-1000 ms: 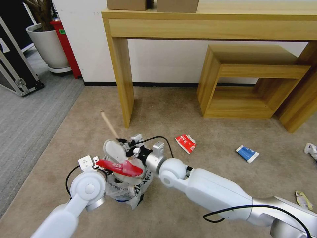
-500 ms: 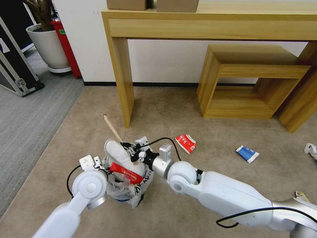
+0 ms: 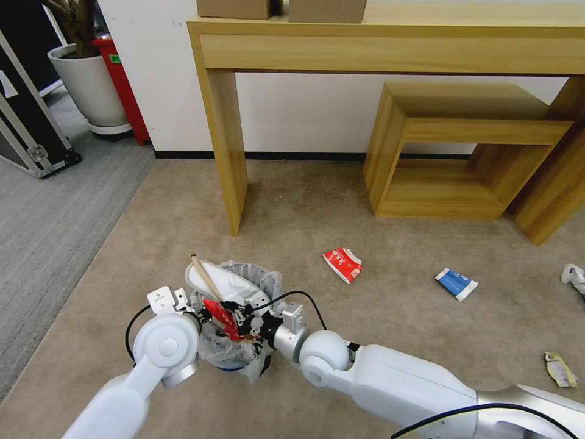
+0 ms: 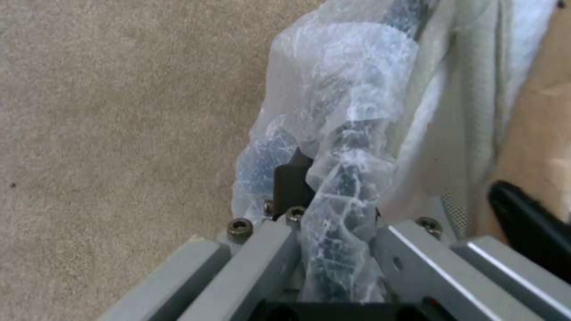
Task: Pick up the trash bin and place the garbage on the floor into it.
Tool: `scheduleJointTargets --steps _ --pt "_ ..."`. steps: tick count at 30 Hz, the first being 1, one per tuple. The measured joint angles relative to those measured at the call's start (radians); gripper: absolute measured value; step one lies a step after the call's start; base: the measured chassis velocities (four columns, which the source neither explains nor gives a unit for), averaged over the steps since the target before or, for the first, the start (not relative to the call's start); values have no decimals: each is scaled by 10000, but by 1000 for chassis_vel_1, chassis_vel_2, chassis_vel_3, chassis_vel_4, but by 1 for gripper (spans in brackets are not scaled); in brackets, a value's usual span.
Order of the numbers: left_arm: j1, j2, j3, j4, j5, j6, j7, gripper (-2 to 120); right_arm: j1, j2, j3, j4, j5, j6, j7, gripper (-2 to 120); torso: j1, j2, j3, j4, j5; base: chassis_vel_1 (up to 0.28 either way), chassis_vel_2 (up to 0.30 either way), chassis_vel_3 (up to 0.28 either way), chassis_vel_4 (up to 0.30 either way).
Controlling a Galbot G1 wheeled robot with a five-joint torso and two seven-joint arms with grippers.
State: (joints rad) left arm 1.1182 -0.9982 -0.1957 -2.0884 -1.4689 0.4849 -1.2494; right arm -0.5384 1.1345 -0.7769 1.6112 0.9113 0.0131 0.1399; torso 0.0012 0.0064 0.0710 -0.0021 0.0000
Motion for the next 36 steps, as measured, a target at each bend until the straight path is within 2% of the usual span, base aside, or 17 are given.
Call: scheduleJointTargets --steps 12,15,19,23,24,26,29,31,33,34,36 --pt "-194 120 23 64 -199 -13 -17 0 -32 -398 -80 55 -204 45 -42 0 0 0 0 -2 0 0 0 0 0" --pt "-215 122 32 85 -221 -15 -19 0 17 -415 -71 100 -191 33 -47 6 0 1 0 -3 0 0 0 0 0" --pt "-285 135 103 150 -256 -28 -34 0 159 -379 -41 216 40 -131 -79 26 0 0 0 -2 0 0 0 0 0" --pt "-290 155 106 151 -270 -30 -35 0 164 -378 -29 267 110 -211 -81 34 0 0 0 -2 0 0 0 0 0" --pt "-292 187 105 151 -287 -32 -36 0 165 -404 -19 334 171 -306 -81 43 0 0 0 -1 0 0 0 0 0" --pt "-292 201 97 148 -294 -32 -37 0 165 -424 -18 370 185 -339 -73 44 0 1 0 -1 0 0 0 0 0" --pt "-218 227 48 122 -292 -32 -40 0 190 -489 3 537 236 -415 60 63 0 1 0 -1 0 0 0 0 0" --pt "-205 227 42 122 -279 -32 -41 0 209 -490 21 570 253 -426 99 66 0 0 0 -1 0 0 0 0 0" --pt "-181 219 26 130 -253 -30 -41 0 255 -484 97 618 281 -428 158 76 0 0 0 -1 0 0 0 0 0" --pt "-181 219 26 130 -253 -30 -41 0 255 -484 97 618 281 -428 158 76 0 0 0 -1 0 0 0 0 0" --pt "-148 210 15 129 -233 -23 -41 0 301 -504 264 732 347 -439 193 86 0 0 1 -2 1 0 0 0 0"
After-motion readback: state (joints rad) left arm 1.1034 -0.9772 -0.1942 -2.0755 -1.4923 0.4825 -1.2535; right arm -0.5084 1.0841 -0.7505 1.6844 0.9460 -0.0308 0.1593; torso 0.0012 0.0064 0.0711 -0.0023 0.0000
